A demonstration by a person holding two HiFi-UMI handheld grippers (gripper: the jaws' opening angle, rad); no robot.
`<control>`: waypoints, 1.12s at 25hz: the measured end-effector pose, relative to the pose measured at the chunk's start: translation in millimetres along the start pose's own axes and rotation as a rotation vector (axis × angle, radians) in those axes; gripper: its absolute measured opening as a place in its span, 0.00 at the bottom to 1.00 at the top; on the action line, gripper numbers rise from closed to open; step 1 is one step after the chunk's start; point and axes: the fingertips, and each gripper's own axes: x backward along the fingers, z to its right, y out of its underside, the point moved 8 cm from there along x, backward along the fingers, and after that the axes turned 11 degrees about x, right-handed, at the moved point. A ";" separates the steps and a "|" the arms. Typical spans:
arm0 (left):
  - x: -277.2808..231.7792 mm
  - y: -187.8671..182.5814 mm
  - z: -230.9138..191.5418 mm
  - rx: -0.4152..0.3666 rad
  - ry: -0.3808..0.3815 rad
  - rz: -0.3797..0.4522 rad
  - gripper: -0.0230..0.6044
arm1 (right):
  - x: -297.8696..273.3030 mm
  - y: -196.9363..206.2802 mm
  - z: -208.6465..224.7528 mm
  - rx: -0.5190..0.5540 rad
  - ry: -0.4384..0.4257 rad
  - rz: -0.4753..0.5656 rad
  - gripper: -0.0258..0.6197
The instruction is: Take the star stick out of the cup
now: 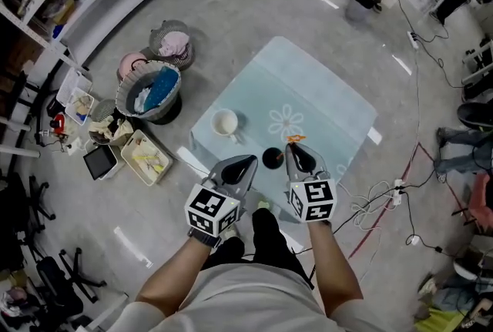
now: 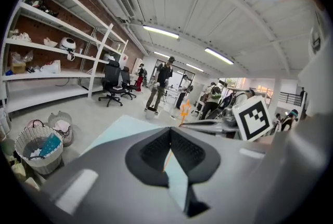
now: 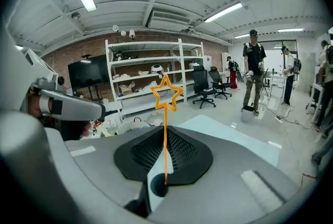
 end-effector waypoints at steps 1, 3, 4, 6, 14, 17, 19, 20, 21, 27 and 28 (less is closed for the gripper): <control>2.7 -2.9 3.7 -0.005 0.007 0.001 0.05 | 5.8 -6.0 -0.7 0.004 0.007 0.015 0.08; 8.8 -8.0 11.2 -0.013 0.016 0.004 0.05 | 17.8 -17.5 -3.3 0.012 0.020 0.041 0.08; 11.9 -10.5 14.9 -0.019 0.021 0.005 0.05 | 23.7 -23.3 -5.2 0.019 0.026 0.053 0.08; 18.7 -15.0 21.4 -0.027 0.033 0.009 0.05 | 35.1 -35.3 -10.2 0.032 0.036 0.077 0.08; 49.4 -40.7 45.8 -0.051 0.083 0.051 0.05 | 84.9 -82.1 -25.5 0.048 0.083 0.178 0.08; 61.7 -54.2 55.0 -0.072 0.098 0.073 0.05 | 103.4 -97.6 -29.7 0.052 0.100 0.217 0.08; 69.3 -61.3 61.6 -0.083 0.107 0.084 0.05 | 115.2 -106.6 -32.5 0.061 0.110 0.234 0.08; 73.6 -65.0 64.9 -0.088 0.111 0.090 0.05 | 121.1 -111.3 -34.3 0.068 0.115 0.243 0.08; 78.6 -68.3 68.0 -0.093 0.115 0.097 0.05 | 127.1 -115.8 -36.4 0.074 0.120 0.252 0.08; 105.4 -81.4 82.9 -0.127 0.127 0.139 0.05 | 156.1 -138.2 -49.7 0.091 0.140 0.312 0.08; 108.4 -83.5 85.2 -0.131 0.129 0.145 0.05 | 159.8 -141.8 -51.4 0.093 0.142 0.320 0.08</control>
